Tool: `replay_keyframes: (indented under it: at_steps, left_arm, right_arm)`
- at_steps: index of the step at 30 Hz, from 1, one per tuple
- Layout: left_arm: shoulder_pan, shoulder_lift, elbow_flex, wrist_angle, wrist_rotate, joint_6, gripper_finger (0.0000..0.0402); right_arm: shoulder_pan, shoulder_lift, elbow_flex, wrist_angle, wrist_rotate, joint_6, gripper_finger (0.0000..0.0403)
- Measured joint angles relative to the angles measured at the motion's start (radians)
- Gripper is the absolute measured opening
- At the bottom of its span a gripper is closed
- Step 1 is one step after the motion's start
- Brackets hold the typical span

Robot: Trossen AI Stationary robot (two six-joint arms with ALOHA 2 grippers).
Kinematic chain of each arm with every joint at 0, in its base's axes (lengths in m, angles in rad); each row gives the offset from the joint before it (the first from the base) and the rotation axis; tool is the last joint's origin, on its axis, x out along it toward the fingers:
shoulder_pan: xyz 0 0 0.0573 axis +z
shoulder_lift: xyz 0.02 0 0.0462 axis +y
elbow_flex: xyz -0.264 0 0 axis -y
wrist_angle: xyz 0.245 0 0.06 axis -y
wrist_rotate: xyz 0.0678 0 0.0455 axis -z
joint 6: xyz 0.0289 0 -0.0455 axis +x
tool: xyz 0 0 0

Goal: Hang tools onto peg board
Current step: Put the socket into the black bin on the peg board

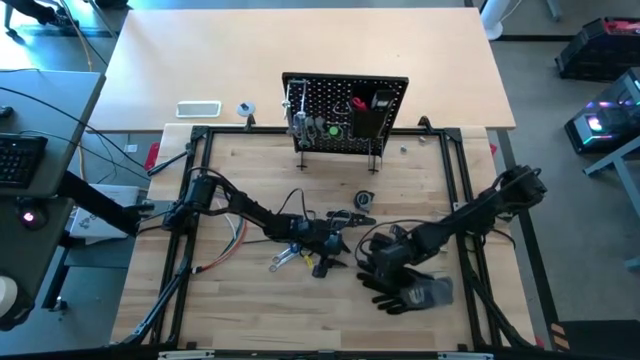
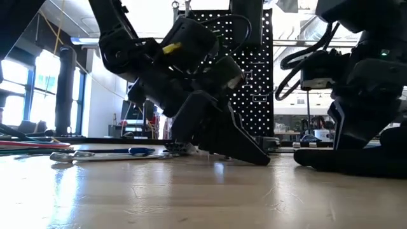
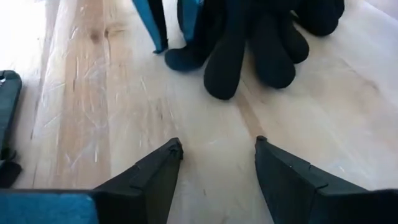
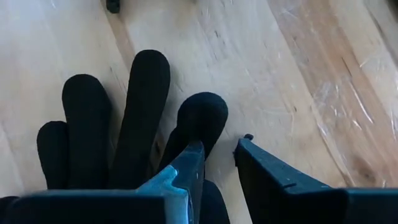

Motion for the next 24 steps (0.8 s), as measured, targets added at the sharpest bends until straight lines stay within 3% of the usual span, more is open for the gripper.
replay_keyframes:
  at_steps: [13,24]
  left_arm:
    - [0.024,0.003,-0.006,0.064,0.015,0.024,0.02]
    - [0.037,-0.215,-0.007,-0.228,-0.01,0.103,0.02]
  right_arm:
    - [0.003,-0.001,0.001,-0.011,-0.012,-0.012,0.0089]
    - [0.004,-0.002,0.0,-0.015,-0.015,-0.038,0.0089]
